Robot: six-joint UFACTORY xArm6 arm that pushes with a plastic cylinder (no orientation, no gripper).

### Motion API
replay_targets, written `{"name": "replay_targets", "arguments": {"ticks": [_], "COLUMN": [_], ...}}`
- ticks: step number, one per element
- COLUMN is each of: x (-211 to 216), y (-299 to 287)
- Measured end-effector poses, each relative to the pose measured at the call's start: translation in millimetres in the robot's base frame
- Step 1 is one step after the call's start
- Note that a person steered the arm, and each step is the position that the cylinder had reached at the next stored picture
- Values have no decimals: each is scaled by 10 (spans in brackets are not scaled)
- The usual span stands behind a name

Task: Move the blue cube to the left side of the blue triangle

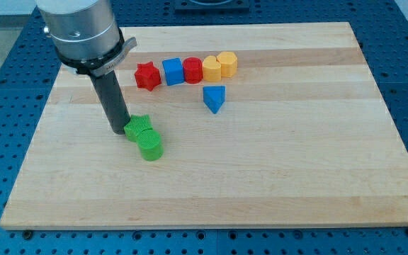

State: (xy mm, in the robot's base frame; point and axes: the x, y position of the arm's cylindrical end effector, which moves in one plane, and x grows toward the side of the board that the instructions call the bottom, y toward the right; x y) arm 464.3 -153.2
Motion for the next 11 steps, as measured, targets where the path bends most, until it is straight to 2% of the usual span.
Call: {"name": "replay_targets", "arguments": {"ticks": [1, 2, 3, 4, 5, 6, 9, 11], "x": [-339, -947, -1562, -1912, -1898, -1719, -1455, -953], "y": [-254, -731, -744, -312, 333, 593, 636, 1032]}}
